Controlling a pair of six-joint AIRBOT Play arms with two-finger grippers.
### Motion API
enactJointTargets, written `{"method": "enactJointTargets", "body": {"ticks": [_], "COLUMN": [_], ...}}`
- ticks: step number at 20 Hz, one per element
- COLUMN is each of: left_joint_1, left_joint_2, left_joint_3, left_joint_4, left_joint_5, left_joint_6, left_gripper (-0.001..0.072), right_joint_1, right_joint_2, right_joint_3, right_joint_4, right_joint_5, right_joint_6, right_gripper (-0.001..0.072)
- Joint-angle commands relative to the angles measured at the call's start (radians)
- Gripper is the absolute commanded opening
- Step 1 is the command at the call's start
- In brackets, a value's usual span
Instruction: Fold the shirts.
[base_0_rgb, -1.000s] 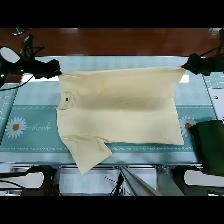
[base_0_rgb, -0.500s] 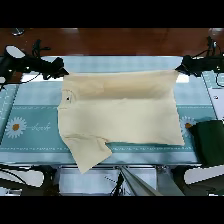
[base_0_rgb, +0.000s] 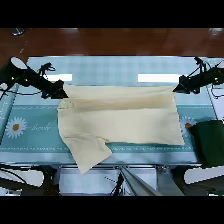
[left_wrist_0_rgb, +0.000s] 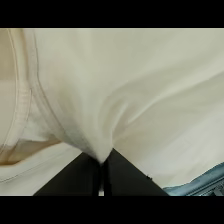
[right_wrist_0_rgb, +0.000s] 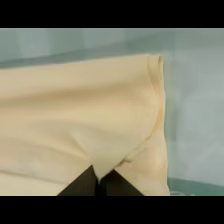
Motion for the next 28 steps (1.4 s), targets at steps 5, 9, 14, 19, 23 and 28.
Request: {"method": "enactJointTargets", "body": {"ticks": [5,9,14,19,23,28], "left_joint_1": [0.004,0.100,0.319,0.391,0.333,0.195], "left_joint_2": [0.014,0.171,0.477,0.645,0.651,0.650], "left_joint_3": [-0.054,-0.139,-0.545,-0.855,-0.951,-1.006], "left_joint_4": [0.015,0.019,0.077,-0.086,-0.100,-0.164], "left_joint_5": [-0.123,-0.155,-0.041,0.019,0.058,0.159], "left_joint_6": [-0.003,0.035,0.006,0.102,0.115,0.104], "left_gripper": [0.0705,0.0705,0.0705,0.0705,0.0705,0.0704], "right_joint_1": [-0.020,-0.114,-0.210,-0.159,-0.137,-0.137], "right_joint_2": [0.037,0.216,0.575,0.842,0.875,0.875], "right_joint_3": [-0.054,-0.113,-0.570,-0.929,-0.951,-0.950], "right_joint_4": [0.033,-0.059,0.057,0.306,0.310,0.391], "right_joint_5": [0.056,0.094,-0.108,-0.238,-0.199,-0.203], "right_joint_6": [-0.009,0.009,-0.018,-0.065,-0.065,-0.065], "right_gripper": [0.0627,0.0626,0.0624,0.0624,0.0624,0.0624]}}
